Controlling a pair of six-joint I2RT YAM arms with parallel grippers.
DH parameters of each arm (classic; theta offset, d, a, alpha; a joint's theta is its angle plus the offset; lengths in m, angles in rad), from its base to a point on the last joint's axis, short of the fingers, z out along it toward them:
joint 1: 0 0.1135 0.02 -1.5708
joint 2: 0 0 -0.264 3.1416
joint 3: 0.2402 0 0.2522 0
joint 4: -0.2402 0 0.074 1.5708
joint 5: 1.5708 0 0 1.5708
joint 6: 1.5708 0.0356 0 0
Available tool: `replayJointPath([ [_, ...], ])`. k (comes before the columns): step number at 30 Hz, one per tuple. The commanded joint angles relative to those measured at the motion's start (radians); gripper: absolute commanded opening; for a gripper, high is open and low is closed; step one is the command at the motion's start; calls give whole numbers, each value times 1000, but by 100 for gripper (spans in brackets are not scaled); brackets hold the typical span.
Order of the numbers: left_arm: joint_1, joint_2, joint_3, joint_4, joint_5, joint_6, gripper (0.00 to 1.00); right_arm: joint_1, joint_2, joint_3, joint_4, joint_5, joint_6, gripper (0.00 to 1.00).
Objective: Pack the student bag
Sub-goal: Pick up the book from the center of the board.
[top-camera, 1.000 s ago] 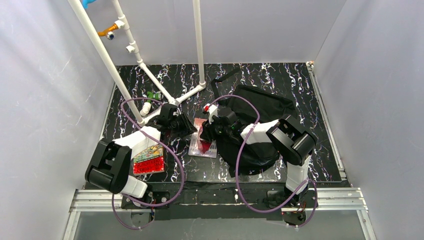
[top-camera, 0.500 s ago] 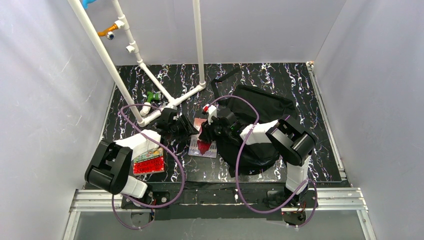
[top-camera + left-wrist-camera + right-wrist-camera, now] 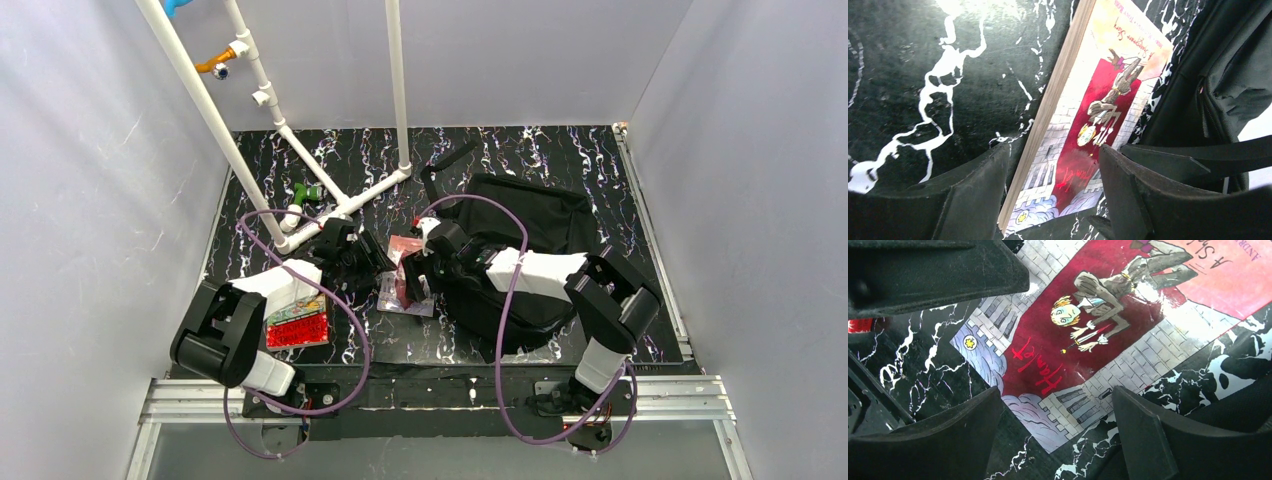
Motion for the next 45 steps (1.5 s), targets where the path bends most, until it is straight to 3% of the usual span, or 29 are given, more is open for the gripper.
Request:
replayJointPath([
  [1,-1,43,29,-13,49,17,65,-2,22,-32,-24,28,84,89],
  [5,-1,84,45,-3,113,-7,64,-1,72,-31,37,24,111,80],
  [11,-1,55,48,9,190,-38,56,-1,83,-63,54,38,124,77],
  [19,-7,-15,55,37,230,-73,31,-1,96,-110,99,19,119,74],
  [24,-8,-17,47,15,199,-74,8,0,76,-92,76,21,91,75],
  [32,-7,-29,112,-192,144,-36,3,65,-101,-83,3,159,-198,91],
  [39,1,-41,152,-284,143,-18,1,249,-295,-230,155,396,-485,98],
  [45,9,-74,195,-340,176,-24,1,403,-333,-286,265,559,-652,98],
])
